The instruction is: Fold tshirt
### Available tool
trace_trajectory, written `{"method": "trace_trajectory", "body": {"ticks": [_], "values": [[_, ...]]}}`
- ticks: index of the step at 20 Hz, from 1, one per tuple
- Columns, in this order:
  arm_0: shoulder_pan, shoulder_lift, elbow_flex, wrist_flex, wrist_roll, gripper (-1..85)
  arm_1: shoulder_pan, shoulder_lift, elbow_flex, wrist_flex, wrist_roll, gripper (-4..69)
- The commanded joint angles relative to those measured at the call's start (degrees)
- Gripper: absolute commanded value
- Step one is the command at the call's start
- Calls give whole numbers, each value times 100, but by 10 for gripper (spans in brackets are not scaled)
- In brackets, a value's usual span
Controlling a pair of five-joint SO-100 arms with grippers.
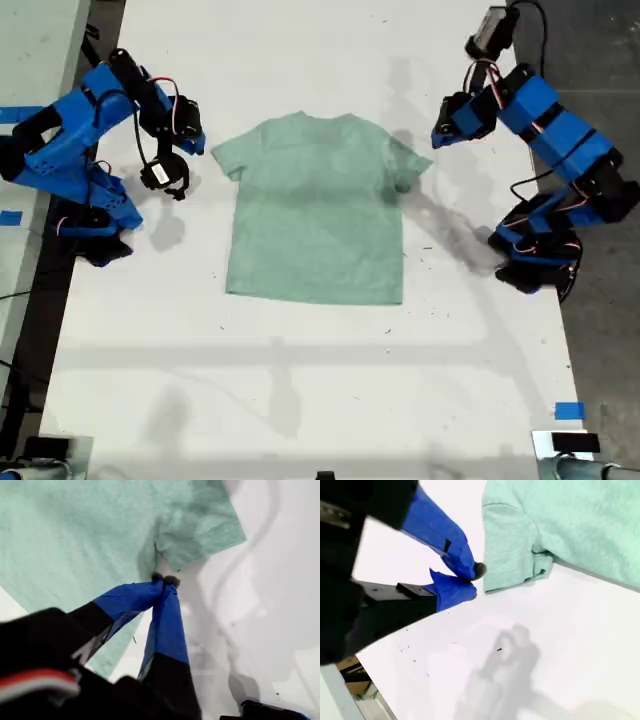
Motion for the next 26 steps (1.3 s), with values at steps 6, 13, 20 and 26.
{"method": "trace_trajectory", "body": {"ticks": [6, 13, 20, 26], "values": [[-88, -290, -519, 79, 97, 0, 492, -457, -141, -369, -650, 270], [0, -352, -422, 53, 97, 0, 835, -1002, 1345, -1995, -1450, 311], [-62, -492, -413, 0, 123, 0, 809, -2065, 1731, -3050, -1644, 307], [-70, -562, -404, -9, 132, 0, 773, -3155, 1266, -3357, -1846, 183]]}}
